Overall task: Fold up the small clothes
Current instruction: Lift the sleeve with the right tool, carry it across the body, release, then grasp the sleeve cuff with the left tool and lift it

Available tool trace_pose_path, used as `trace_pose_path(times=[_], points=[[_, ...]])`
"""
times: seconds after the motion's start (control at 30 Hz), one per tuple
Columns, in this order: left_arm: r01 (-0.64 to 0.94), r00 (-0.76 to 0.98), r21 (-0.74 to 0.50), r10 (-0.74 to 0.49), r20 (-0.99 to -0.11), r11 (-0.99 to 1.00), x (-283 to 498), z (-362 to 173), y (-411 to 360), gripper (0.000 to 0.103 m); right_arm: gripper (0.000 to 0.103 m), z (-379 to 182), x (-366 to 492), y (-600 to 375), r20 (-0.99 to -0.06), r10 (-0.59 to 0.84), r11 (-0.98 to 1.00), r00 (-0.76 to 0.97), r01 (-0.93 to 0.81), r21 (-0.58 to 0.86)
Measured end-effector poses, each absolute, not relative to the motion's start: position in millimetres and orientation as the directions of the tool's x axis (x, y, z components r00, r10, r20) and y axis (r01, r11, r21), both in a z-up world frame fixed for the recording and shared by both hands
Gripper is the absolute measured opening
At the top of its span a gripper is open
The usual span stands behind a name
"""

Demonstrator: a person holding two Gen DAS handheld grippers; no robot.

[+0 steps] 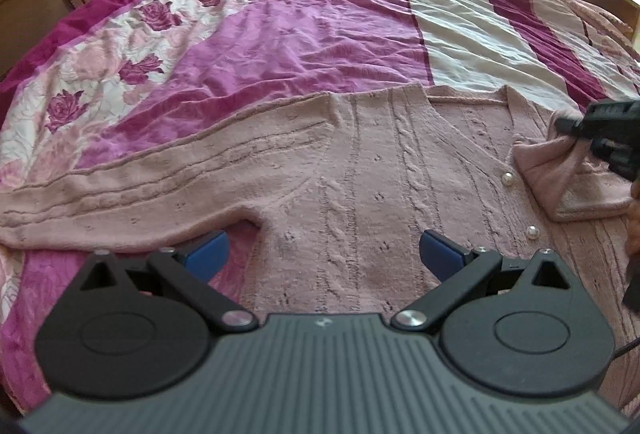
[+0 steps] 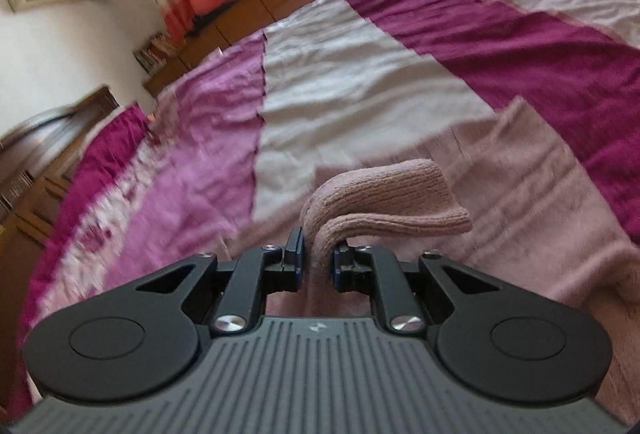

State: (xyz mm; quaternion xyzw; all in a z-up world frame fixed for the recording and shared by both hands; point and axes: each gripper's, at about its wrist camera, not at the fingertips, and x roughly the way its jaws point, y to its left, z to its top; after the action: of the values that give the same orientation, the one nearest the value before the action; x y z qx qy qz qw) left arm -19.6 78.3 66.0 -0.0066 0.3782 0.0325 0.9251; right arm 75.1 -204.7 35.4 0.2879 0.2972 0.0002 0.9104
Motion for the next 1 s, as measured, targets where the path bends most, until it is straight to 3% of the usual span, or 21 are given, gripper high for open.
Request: trace_pose_path(times=[0.17, 0.27, 0.33, 0.43, 0.63, 0.83, 1.0], points=[[-0.025, 0.716, 0.017, 0.030, -0.697, 1.000, -16, 66, 65, 0.103, 0.016, 9, 69, -206, -0.598, 0.203, 0.841, 0.775, 0.175, 0.512], [0.008, 0.726, 0.031, 0.015, -0.687, 0.999, -12, 68, 52, 0.103, 0.033, 6, 65, -211, -0.604, 0.234, 0.832, 0.762, 0.165, 0.530], [0.038, 0.733, 0.048, 0.005, -0.681, 0.998, -7, 70, 42, 0.103, 0.051, 11, 60, -217, -0.604, 0.269, 0.818, 0.751, 0.154, 0.555], [0.087, 0.747, 0.065, -0.022, -0.665, 0.994, -1, 73, 26, 0.103, 0.060, 22, 46, -226, -0.592, 0.291, 0.814, 0.751, 0.130, 0.566], [0.178, 0.764, 0.074, -0.090, -0.639, 0.981, 11, 79, -12, 0.103, 0.067, 49, 8, -255, -0.559, 0.241, 0.832, 0.793, 0.128, 0.540], [0.283, 0.779, 0.107, -0.163, -0.605, 0.953, 20, 78, -55, 0.103, 0.067, 52, -12, -292, -0.551, 0.174, 0.807, 0.816, 0.202, 0.554], [0.359, 0.777, 0.143, -0.211, -0.592, 0.922, 28, 72, -89, 0.085, 0.065, 42, -16, -311, -0.561, 0.151, 0.770, 0.814, 0.259, 0.583]])
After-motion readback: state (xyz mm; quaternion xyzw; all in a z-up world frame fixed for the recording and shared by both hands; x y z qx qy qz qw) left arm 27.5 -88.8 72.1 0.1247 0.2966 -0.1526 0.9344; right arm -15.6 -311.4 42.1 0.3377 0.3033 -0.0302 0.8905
